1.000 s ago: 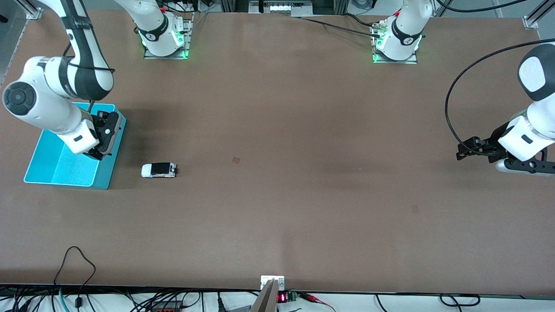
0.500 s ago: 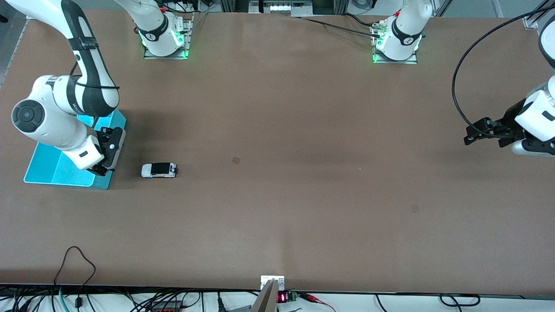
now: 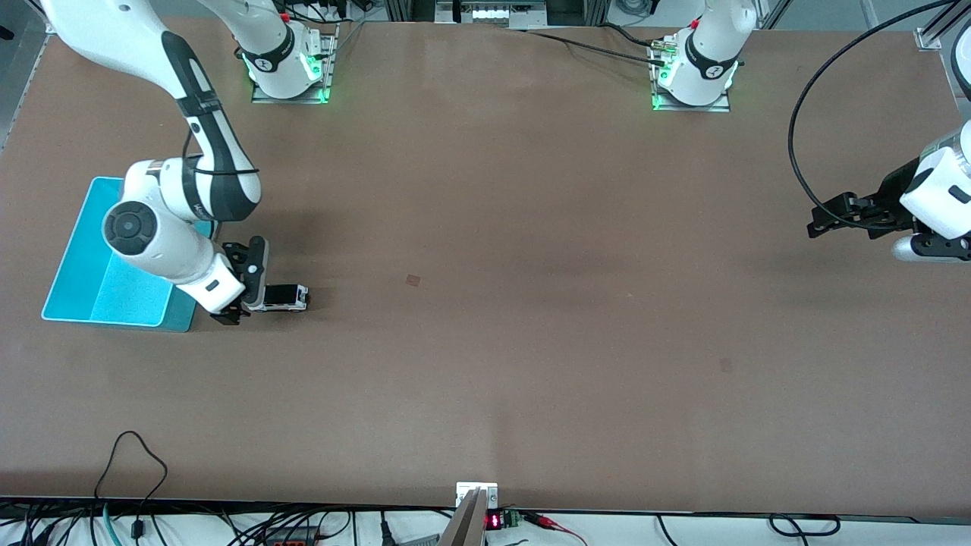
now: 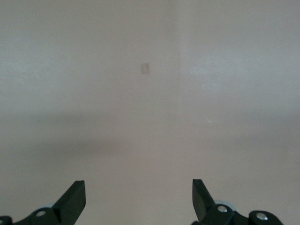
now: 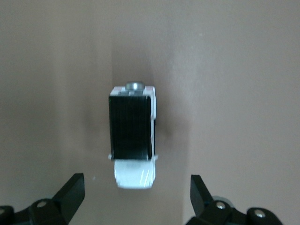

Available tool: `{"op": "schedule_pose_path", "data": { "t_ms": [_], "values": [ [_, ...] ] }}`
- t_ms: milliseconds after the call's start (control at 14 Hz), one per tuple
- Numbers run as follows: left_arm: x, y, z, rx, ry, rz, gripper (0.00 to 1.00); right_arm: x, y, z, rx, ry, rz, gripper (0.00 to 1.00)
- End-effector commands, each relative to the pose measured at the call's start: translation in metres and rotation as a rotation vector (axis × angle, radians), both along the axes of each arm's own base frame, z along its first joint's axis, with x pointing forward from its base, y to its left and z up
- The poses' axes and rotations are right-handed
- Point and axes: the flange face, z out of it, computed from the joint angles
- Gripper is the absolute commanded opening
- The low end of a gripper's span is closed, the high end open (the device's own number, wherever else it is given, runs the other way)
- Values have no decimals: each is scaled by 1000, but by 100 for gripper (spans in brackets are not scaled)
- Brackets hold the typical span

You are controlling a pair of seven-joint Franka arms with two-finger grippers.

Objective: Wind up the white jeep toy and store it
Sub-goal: 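Lower the right gripper and grasp the jeep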

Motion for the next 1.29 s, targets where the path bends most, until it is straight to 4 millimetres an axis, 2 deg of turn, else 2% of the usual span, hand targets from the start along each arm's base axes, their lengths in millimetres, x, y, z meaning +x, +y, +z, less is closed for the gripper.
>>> {"op": "schedule_pose_path", "data": {
  "t_ms": [0,143,357,429,643,857,929,1071,1214],
  "values": [
    [-12,1,19,-4,-18,15,100,2,17,-10,-3,-10,50,100],
    [-9,0,22,-3,-47,14,100,0,23,-16,-4,-13,63,100],
    [-6,2,21,-6,-43,32,100,-7,20,-40,-5,1,67,100],
    [-6,-2,21,-2,-42,21,100,-12,19,-45,-5,-4,71,100],
    [-9,-11,21,23,-17,2,100,-14,19,-50,-5,-1,71,100],
    [-11,-5,27,22,-28,54,100,-14,19,-61,-5,-2,71,100],
    [-11,-5,28,23,-30,50,100,-14,20,-63,-5,-2,74,84],
    [-15,-8,31,25,-32,32,100,-14,20,-62,-8,0,68,36],
    [-18,-6,31,25,-29,35,100,-13,20,-61,-8,-1,74,13]
  ]
}}
